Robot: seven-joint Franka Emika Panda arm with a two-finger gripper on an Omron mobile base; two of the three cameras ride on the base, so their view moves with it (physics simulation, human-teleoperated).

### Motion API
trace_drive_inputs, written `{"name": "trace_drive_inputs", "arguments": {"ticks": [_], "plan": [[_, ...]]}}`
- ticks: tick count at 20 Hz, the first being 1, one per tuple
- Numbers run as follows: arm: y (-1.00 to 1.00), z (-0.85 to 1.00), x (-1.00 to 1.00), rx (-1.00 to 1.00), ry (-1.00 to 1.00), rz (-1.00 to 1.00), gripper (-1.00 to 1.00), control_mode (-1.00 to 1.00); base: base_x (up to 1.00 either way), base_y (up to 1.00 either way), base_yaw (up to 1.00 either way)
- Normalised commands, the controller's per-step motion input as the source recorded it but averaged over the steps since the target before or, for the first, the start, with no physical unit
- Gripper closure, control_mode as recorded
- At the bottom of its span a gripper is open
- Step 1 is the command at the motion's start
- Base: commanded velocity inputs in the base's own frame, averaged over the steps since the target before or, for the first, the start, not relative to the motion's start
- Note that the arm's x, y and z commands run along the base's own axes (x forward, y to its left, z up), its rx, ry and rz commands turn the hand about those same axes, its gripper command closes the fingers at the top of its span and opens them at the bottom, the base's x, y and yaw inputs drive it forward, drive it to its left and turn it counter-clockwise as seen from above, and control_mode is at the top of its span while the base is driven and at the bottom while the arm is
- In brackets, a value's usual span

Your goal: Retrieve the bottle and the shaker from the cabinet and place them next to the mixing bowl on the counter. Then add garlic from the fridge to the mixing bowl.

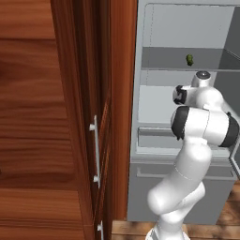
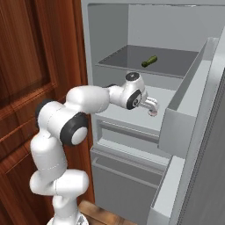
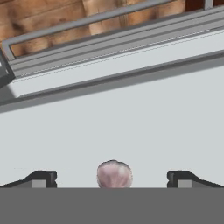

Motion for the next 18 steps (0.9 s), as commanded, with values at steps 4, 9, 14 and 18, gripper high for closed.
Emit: {"name": "trace_drive_inputs", "arguments": {"ticks": [4, 9, 14, 18], "plan": [[-0.08, -0.16, 0.18, 0.00, 0.00, 0.00, -1.00, -1.00, 0.00, 0.00, 0.00], [-0.13, -0.15, 0.19, 0.00, 0.00, 0.00, -1.00, -1.00, 0.00, 0.00, 0.00], [-0.31, -0.05, 0.32, 0.00, 0.00, 0.02, -1.00, -1.00, 0.00, 0.00, 0.00], [-0.09, 0.00, 0.39, 0.00, 0.00, 0.04, -1.00, -1.00, 0.00, 0.00, 0.00]]}}
